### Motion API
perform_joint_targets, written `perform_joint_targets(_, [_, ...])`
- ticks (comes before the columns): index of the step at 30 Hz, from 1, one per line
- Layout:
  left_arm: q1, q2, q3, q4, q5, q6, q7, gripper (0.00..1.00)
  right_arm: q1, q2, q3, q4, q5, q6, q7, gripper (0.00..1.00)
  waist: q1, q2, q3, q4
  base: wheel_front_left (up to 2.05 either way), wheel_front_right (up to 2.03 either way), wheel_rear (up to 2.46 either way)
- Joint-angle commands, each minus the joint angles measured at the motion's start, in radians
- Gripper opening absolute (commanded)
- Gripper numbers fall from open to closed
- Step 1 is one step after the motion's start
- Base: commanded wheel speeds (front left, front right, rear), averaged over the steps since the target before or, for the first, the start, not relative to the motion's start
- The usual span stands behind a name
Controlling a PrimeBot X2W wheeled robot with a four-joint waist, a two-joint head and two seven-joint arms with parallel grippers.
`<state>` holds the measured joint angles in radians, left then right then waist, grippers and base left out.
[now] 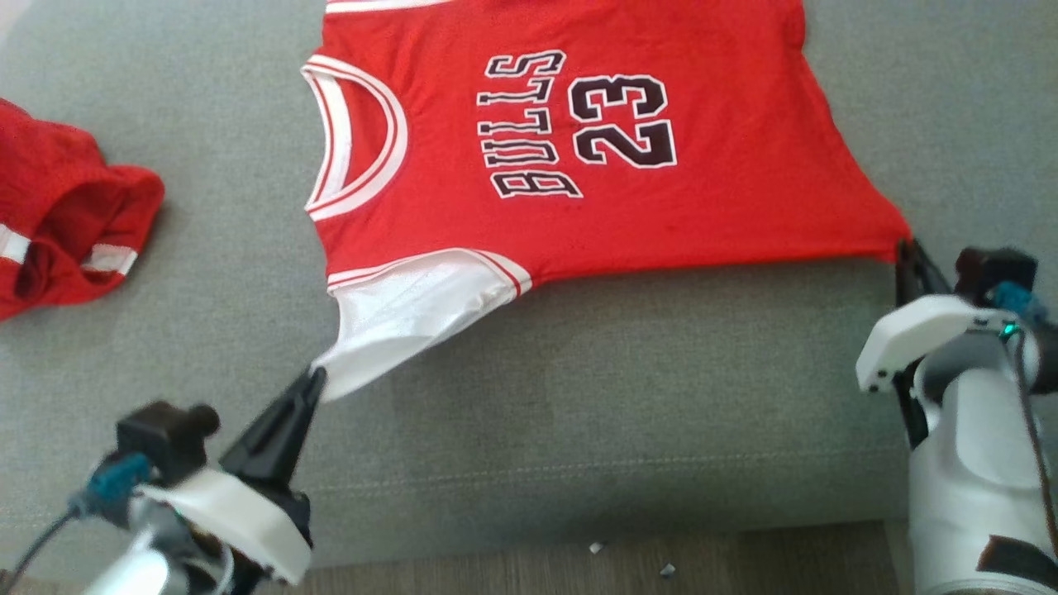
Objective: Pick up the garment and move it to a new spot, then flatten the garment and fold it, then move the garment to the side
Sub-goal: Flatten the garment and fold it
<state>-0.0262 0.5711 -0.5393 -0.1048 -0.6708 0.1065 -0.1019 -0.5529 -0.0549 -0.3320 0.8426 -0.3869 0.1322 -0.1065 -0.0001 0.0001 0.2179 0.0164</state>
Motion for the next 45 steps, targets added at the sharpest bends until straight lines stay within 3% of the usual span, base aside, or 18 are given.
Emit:
perform_joint_targets(1, [-0.067,0.044,0.054,-0.029,0.007,0.006,0.005,0.00,-0.014,0.003,0.035,-0.062,0.013,-0.002,0.014,0.00,0.0001,-0.0001,0.012,-0.003,0.00,0.00,0.00])
perform_joint_targets(8, [-0.234,0.014,0.046,0.037,0.047,-0.021,0.010,0.00,-0.045,0.004,0.064,-0.171,0.067,-0.002,0.103,0.00,0.0001,-0.0001,0.068,0.003,0.00,0.00,0.00])
perform_joint_targets(21, [-0.574,-0.051,0.025,0.241,0.223,-0.042,-0.112,0.00,-0.164,-0.003,0.114,-0.260,0.094,-0.002,0.131,0.00,0.0001,-0.0001,0.172,0.027,0.00,0.00,0.00])
perform_joint_targets(39, [-0.910,-0.150,-0.008,0.499,0.373,-0.112,-0.159,0.00,-0.336,-0.040,0.128,-0.231,0.089,-0.002,0.155,0.00,0.0001,-0.0001,0.302,0.055,0.00,0.00,0.00])
perform_joint_targets(45, [-0.959,-0.157,0.010,0.533,0.431,-0.106,-0.160,0.00,-0.375,-0.030,0.084,-0.228,0.053,-0.002,0.116,0.00,0.0001,-0.0001,0.327,0.057,0.00,0.00,0.00])
